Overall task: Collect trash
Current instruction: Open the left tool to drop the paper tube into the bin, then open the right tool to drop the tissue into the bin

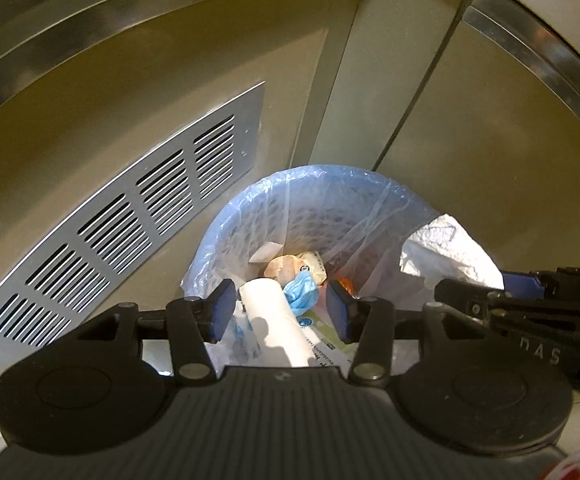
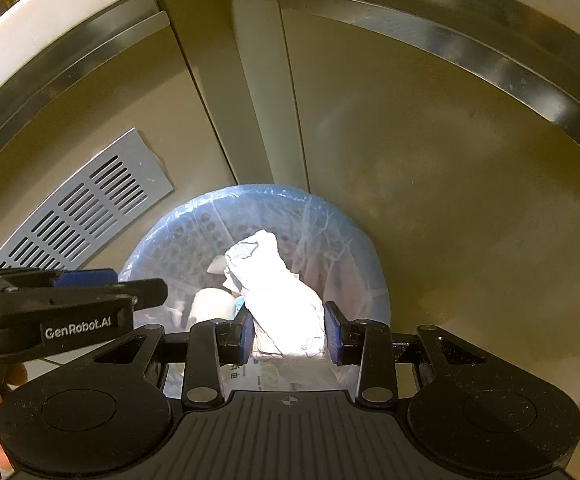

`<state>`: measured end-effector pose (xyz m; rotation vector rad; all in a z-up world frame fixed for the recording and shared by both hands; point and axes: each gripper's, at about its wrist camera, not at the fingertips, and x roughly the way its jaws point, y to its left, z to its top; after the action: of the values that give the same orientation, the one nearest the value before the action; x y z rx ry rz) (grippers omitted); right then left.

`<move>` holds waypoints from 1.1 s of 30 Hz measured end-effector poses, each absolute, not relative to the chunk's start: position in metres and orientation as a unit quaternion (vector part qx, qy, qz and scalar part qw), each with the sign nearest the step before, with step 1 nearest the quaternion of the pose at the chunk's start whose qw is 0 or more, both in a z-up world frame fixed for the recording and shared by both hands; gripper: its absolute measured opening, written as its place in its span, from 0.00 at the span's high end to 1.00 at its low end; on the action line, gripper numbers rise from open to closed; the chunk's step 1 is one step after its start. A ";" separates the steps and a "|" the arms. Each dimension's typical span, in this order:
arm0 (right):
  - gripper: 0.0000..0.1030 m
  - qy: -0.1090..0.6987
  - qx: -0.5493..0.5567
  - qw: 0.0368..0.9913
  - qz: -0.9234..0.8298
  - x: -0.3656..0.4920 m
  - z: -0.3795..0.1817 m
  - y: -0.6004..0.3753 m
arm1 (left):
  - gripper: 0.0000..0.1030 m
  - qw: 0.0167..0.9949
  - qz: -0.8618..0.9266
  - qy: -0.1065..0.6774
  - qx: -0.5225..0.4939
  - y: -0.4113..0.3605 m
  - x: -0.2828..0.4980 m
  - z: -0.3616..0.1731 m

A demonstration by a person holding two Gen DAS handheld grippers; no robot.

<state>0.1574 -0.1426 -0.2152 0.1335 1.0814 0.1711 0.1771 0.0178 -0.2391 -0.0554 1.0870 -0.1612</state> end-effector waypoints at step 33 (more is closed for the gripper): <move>0.46 0.495 0.100 0.856 0.109 0.162 -0.214 -0.133 | 0.56 0.849 -0.060 0.524 -0.043 0.032 0.159 -0.235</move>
<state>0.1617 -0.1333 -0.2142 0.2112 1.0404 0.2300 0.1588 0.0317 -0.2353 -0.0914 1.1034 -0.1258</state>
